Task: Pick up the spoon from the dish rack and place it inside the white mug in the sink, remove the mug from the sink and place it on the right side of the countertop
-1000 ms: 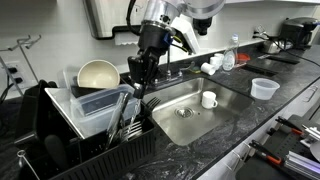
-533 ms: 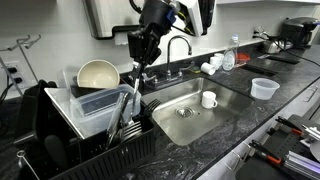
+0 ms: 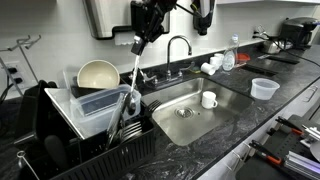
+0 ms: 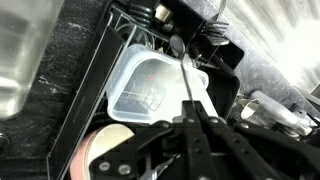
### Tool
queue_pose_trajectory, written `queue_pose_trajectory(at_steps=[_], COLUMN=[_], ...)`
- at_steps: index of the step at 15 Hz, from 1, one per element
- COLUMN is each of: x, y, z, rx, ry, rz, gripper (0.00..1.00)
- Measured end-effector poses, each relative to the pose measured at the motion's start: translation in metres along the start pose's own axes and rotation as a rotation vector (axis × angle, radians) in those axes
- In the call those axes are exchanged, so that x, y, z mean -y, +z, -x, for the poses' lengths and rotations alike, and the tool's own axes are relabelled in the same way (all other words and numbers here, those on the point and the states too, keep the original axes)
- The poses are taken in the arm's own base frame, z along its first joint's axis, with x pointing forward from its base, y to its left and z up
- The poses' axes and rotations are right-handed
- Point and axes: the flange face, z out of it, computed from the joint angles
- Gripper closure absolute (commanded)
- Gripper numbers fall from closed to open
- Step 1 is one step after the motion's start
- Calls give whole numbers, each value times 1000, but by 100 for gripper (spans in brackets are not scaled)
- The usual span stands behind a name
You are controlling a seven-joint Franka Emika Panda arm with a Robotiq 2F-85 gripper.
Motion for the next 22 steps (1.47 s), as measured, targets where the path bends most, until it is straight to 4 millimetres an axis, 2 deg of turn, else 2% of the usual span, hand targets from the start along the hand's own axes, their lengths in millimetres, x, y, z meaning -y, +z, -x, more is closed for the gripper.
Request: queue_pose_trajectory(at_steps=[6, 12, 15, 17, 22], x=[8, 0, -15, -31, -79], y=[-36, -96, -123, -134, -141], z=[6, 30, 51, 65, 98], rx=[-57, -150, -192, -216, -237], ry=[-16, 13, 82, 146, 339], rz=[19, 148, 249, 313, 488], gripper=[99, 99, 99, 99, 99])
